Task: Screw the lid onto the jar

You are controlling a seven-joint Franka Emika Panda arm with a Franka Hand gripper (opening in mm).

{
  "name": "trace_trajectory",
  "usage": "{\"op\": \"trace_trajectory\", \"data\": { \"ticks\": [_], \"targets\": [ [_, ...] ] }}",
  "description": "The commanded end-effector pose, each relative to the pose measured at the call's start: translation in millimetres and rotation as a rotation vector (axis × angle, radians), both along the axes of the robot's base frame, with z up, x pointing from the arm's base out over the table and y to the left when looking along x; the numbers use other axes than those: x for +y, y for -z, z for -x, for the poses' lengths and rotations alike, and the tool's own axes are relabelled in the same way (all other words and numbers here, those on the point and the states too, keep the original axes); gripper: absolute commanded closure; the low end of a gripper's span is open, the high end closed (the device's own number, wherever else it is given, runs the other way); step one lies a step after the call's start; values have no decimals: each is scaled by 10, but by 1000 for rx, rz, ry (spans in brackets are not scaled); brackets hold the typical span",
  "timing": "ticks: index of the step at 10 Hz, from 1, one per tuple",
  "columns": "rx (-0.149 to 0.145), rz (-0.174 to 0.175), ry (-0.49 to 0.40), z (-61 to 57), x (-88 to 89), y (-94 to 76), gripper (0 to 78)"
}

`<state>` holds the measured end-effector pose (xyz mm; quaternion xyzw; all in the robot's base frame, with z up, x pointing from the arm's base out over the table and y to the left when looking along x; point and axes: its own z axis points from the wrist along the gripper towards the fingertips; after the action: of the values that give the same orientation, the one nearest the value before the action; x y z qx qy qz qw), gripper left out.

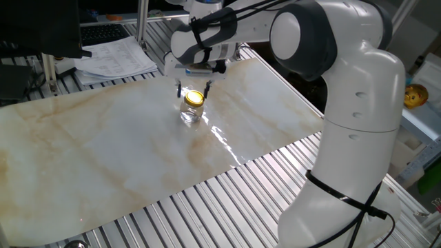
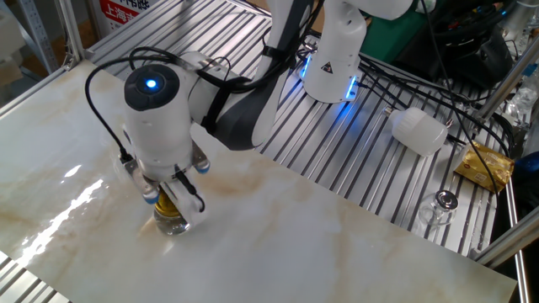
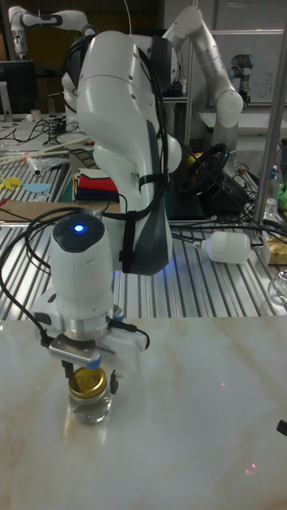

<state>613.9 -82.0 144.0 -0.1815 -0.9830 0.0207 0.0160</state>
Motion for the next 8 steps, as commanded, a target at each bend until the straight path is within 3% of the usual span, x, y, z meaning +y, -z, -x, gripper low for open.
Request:
{"op": "trace_trajectory", "data": {
  "ticks": [1, 5, 7, 8],
  "targets": [
    [5, 14, -406, -67, 35, 133, 1],
    [16, 14, -431, -98, -8, 121, 1],
    [36, 15, -464, -146, -52, 80, 1],
    [64, 11, -492, -199, -104, 32, 1]
  ]
}}
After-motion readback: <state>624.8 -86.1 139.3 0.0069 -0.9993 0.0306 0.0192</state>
